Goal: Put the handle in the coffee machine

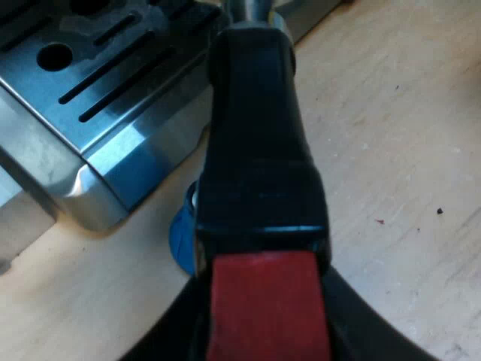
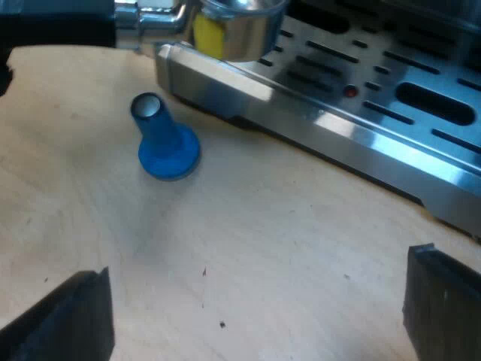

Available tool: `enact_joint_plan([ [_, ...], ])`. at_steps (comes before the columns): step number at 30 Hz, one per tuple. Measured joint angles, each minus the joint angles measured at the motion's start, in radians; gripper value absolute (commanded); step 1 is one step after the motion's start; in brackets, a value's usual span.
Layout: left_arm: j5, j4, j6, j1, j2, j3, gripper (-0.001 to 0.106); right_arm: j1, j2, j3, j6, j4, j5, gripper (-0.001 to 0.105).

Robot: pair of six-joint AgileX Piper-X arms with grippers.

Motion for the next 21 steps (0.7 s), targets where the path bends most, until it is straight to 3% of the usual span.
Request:
enact_joint_plan([
  [10,0.004,-0.087,0.013,0.0,0.0,0.036,0.0,0.143,0.0,0.146,0.007,-0.297,0.336,0.079],
  [21,0.021,-0.154,-0.002,0.0,0.0,0.052,0.0,0.143,0.0,0.161,0.007,-0.315,0.354,0.079],
])
